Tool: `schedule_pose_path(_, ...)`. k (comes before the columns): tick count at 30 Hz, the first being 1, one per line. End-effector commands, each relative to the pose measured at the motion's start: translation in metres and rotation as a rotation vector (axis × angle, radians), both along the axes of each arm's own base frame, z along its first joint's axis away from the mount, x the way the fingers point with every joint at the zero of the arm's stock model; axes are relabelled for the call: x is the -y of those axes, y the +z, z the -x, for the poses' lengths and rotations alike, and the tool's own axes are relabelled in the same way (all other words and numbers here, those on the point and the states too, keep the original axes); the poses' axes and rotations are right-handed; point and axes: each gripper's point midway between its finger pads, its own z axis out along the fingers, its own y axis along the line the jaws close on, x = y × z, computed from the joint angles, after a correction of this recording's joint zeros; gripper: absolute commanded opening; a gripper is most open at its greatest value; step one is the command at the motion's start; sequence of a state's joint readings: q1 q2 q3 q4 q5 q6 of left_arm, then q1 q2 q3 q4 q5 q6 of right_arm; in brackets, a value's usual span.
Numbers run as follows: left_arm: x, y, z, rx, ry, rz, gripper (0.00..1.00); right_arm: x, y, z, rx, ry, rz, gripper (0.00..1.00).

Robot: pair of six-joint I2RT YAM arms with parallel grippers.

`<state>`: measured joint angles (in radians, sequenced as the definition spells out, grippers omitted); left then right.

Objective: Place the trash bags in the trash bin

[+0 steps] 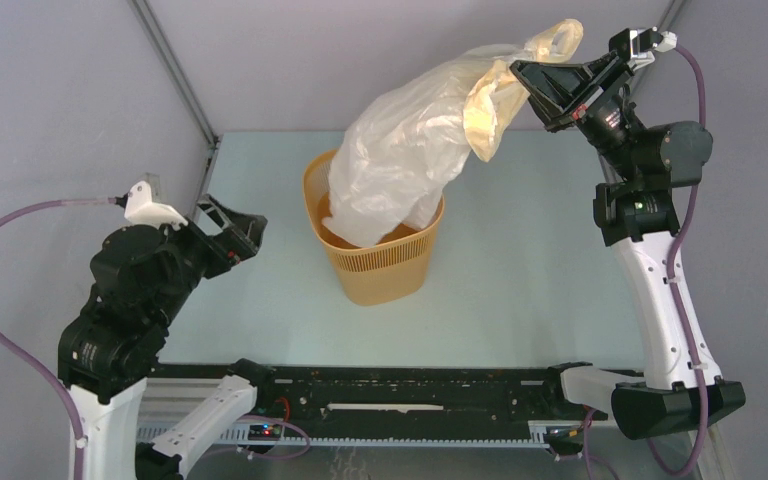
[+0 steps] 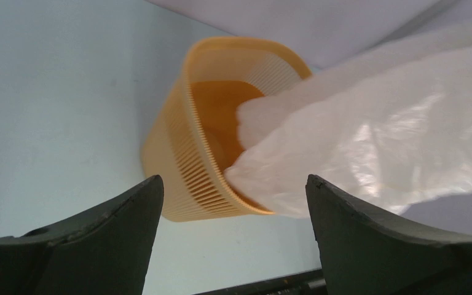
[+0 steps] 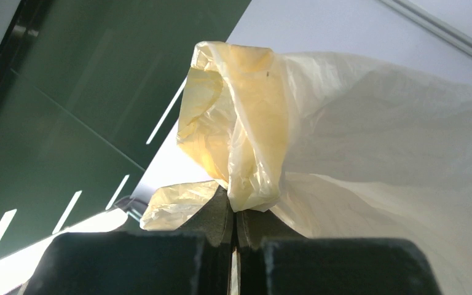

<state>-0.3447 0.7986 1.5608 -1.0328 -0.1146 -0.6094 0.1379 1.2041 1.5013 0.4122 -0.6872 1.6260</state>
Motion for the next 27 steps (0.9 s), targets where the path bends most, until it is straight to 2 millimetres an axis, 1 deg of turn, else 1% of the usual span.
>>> schedule_pose_path(1, 0.060, 0.021, -0.022, 0.044, -0.289, 0.046, 0.86, -0.003, -0.018, -0.007, -0.050, 0.011, 0.053, 0.00)
schedule_pose_path(3, 0.077, 0.017, -0.023, 0.033, -0.361, 0.062, 0.83, 0.000, -0.019, -0.008, -0.058, -0.011, 0.057, 0.00)
schedule_pose_path(4, 0.083, 0.015, -0.024, 0.032, -0.379, 0.060, 0.81, 0.001, -0.019, -0.007, -0.059, -0.017, 0.056, 0.00)
schedule_pose_path(7, 0.093, 0.006, -0.026, 0.023, -0.396, 0.037, 0.78, -0.001, -0.021, -0.008, -0.071, -0.008, 0.056, 0.00)
schedule_pose_path(10, 0.109, 0.000, -0.026, 0.012, -0.440, 0.042, 0.74, -0.004, -0.019, -0.006, -0.068, -0.001, 0.053, 0.00)
schedule_pose_path(13, 0.137, -0.001, -0.027, 0.010, -0.523, 0.062, 0.72, -0.010, -0.015, -0.004, -0.061, 0.010, 0.052, 0.00)
schedule_pose_path(15, 0.158, -0.007, -0.036, -0.027, -0.561, 0.052, 0.72, -0.016, -0.013, -0.003, -0.058, 0.022, 0.048, 0.00)
schedule_pose_path(17, 0.169, -0.018, -0.050, -0.079, -0.549, 0.044, 0.71, -0.021, -0.012, -0.001, -0.055, 0.033, 0.047, 0.00)
schedule_pose_path(18, 0.171, -0.027, -0.059, -0.113, -0.522, 0.029, 0.72, -0.024, -0.011, 0.000, -0.056, 0.037, 0.047, 0.00)
schedule_pose_path(20, 0.168, -0.049, -0.079, -0.180, -0.440, -0.021, 0.71, -0.029, -0.011, 0.002, -0.056, 0.040, 0.047, 0.00)
schedule_pose_path(22, 0.167, -0.069, -0.092, -0.234, -0.400, -0.055, 0.68, -0.034, -0.012, 0.004, -0.057, 0.043, 0.048, 0.00)
schedule_pose_path(24, 0.170, -0.080, -0.099, -0.253, -0.400, -0.073, 0.66, -0.041, -0.014, 0.006, -0.062, 0.052, 0.053, 0.00)
schedule_pose_path(27, 0.168, -0.089, -0.103, -0.258, -0.388, -0.095, 0.65, -0.052, -0.021, 0.010, -0.070, 0.065, 0.073, 0.00)
